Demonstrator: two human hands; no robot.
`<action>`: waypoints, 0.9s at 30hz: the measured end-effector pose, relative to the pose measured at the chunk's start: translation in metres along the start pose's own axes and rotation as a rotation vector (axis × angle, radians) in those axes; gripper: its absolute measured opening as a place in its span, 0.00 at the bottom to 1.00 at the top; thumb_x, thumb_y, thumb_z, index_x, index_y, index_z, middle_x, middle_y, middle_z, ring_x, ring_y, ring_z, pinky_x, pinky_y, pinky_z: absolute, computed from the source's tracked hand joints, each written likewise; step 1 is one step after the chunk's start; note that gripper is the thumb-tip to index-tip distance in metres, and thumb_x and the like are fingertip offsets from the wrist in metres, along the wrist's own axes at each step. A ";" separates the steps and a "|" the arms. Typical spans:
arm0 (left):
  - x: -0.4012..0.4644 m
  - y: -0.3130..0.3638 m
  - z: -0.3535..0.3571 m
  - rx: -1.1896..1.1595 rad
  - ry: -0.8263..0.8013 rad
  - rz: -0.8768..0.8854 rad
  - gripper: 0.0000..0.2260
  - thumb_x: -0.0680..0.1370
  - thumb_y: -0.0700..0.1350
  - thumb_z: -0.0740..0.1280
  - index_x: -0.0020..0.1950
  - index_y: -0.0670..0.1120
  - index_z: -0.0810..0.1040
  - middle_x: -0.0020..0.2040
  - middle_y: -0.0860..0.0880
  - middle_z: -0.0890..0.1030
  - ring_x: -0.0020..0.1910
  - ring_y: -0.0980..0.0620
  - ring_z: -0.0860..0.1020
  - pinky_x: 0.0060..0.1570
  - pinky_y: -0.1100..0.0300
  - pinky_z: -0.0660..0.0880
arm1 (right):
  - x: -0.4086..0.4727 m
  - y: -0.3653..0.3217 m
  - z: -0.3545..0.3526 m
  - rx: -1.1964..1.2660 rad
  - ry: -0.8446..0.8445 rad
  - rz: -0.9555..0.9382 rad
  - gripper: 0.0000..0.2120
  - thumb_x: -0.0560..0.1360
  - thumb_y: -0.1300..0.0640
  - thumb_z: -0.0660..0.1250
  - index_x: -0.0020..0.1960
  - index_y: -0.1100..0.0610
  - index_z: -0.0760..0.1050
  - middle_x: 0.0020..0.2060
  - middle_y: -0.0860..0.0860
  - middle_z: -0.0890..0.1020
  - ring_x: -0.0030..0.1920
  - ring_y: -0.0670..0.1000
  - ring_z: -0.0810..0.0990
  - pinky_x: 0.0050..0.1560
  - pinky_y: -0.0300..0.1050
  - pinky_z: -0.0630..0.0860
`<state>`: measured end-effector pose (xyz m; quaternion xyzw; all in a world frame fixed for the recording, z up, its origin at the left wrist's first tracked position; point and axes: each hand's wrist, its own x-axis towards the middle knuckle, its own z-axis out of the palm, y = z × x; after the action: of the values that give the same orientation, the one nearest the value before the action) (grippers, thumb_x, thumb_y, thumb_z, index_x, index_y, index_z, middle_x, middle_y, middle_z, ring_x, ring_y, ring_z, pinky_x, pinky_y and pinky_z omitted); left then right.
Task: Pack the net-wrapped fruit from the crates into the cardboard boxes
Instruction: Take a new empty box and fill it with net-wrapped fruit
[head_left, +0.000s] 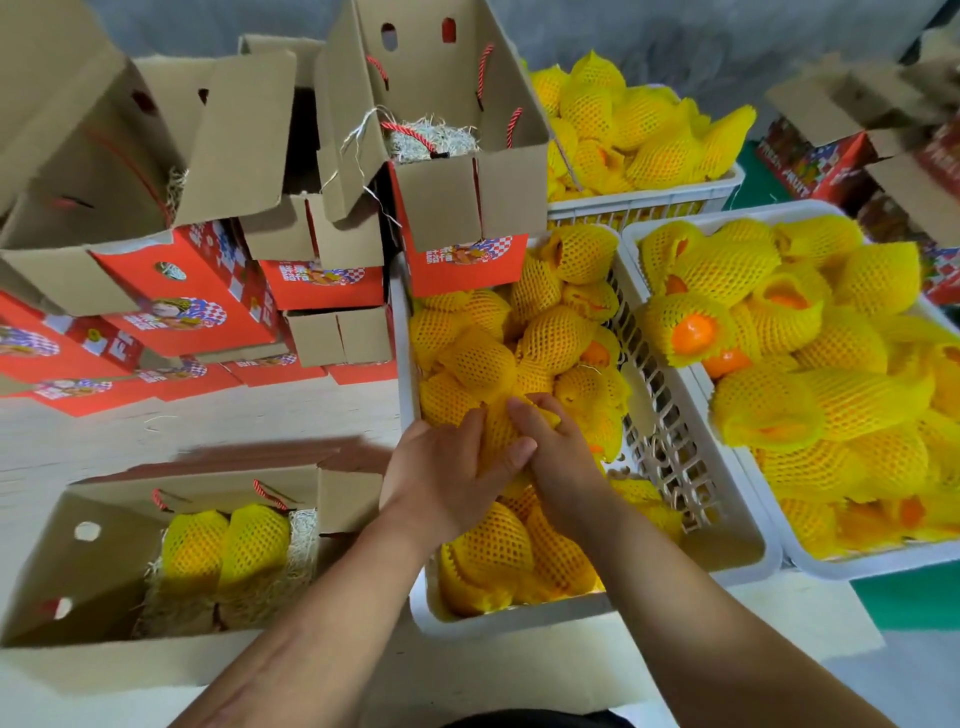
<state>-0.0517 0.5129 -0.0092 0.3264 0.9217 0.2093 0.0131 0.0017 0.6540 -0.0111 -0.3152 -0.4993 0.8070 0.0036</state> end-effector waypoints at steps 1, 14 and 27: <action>0.001 0.000 0.001 -0.024 0.010 -0.018 0.29 0.77 0.78 0.48 0.57 0.57 0.72 0.43 0.52 0.84 0.45 0.46 0.81 0.41 0.55 0.66 | 0.002 -0.001 0.003 0.060 -0.024 0.023 0.16 0.80 0.44 0.68 0.65 0.50 0.77 0.58 0.57 0.84 0.56 0.56 0.85 0.57 0.57 0.81; -0.007 -0.007 -0.004 -0.561 0.135 -0.201 0.39 0.71 0.79 0.62 0.77 0.64 0.56 0.60 0.54 0.77 0.52 0.48 0.82 0.43 0.44 0.82 | 0.108 -0.013 0.037 -1.358 0.092 -0.203 0.30 0.81 0.44 0.62 0.80 0.46 0.55 0.75 0.55 0.57 0.75 0.64 0.57 0.73 0.62 0.57; -0.014 -0.009 -0.020 -1.070 0.346 -0.281 0.29 0.76 0.69 0.65 0.72 0.54 0.70 0.62 0.56 0.81 0.60 0.58 0.80 0.55 0.63 0.78 | 0.024 -0.009 0.044 -0.641 0.293 -0.489 0.26 0.74 0.52 0.76 0.66 0.61 0.72 0.61 0.60 0.77 0.62 0.62 0.77 0.63 0.62 0.75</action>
<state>-0.0491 0.4899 0.0041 0.1099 0.7107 0.6928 0.0530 -0.0430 0.6316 -0.0026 -0.2839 -0.7792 0.5331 0.1676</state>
